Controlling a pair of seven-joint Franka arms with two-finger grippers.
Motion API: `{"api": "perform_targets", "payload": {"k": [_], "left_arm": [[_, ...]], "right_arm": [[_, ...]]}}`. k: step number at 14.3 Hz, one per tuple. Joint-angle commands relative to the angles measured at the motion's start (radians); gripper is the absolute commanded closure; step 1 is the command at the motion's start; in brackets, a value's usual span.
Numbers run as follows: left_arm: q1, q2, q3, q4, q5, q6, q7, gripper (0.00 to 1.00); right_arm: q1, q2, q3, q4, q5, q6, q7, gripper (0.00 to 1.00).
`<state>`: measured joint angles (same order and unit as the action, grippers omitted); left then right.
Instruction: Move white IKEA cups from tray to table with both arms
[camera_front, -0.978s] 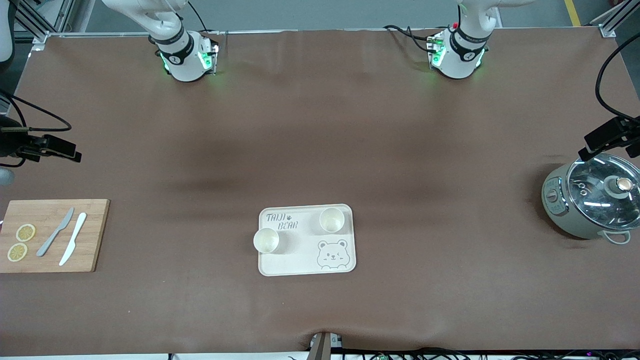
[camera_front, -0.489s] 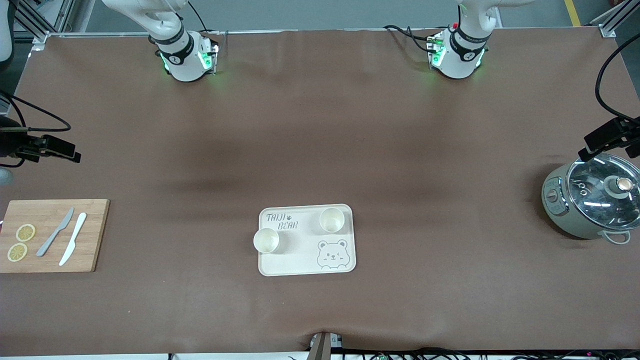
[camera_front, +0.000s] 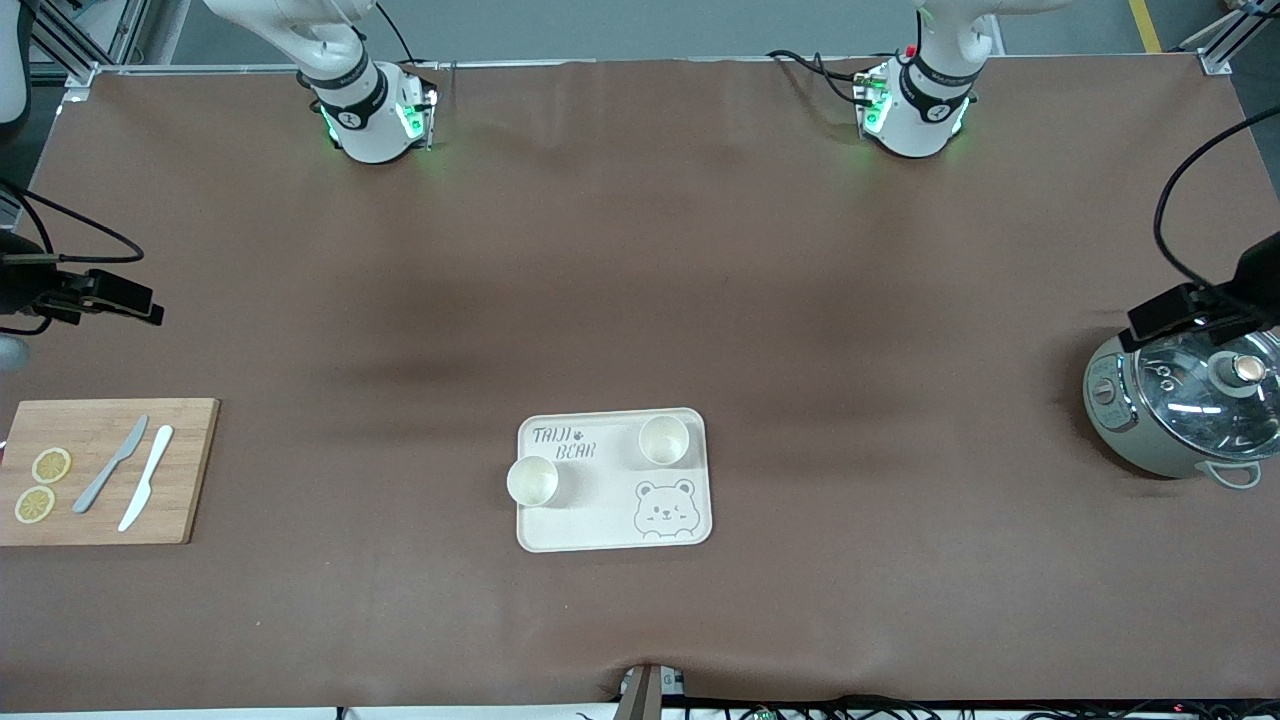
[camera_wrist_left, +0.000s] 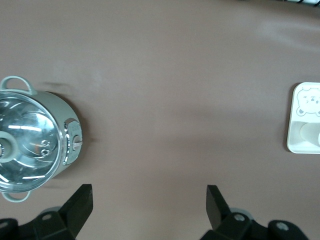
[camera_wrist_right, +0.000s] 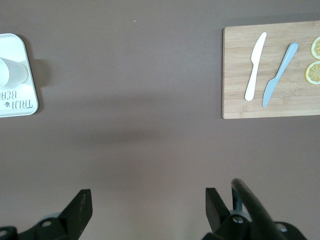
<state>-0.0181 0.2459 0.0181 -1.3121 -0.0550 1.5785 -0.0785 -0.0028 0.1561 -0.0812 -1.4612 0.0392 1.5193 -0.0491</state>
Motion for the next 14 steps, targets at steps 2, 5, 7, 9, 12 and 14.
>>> {"api": "perform_targets", "payload": {"k": [2,5,7,9,12,14], "left_arm": [[-0.078,0.065,0.000,0.011,0.017,0.026,-0.056,0.00],[-0.146,0.121,0.000,0.013,0.020,0.050,-0.162,0.00],[-0.181,0.148,0.000,0.013,0.014,0.087,-0.231,0.00],[-0.212,0.167,-0.007,0.013,0.009,0.138,-0.283,0.00],[-0.270,0.210,-0.007,0.013,-0.020,0.198,-0.407,0.00],[-0.321,0.239,-0.007,0.013,-0.019,0.253,-0.513,0.00]], "right_arm": [[0.012,-0.003,-0.006,0.001,0.004,0.001,0.009,0.00],[0.012,-0.003,-0.002,-0.005,0.007,0.060,0.032,0.00],[0.036,0.005,-0.003,-0.005,0.057,0.068,0.060,0.00],[0.081,0.026,-0.003,0.002,0.067,0.082,0.190,0.00],[0.150,0.080,-0.003,0.030,0.062,0.120,0.264,0.00],[0.193,0.126,-0.003,0.053,0.065,0.146,0.349,0.00]]}}
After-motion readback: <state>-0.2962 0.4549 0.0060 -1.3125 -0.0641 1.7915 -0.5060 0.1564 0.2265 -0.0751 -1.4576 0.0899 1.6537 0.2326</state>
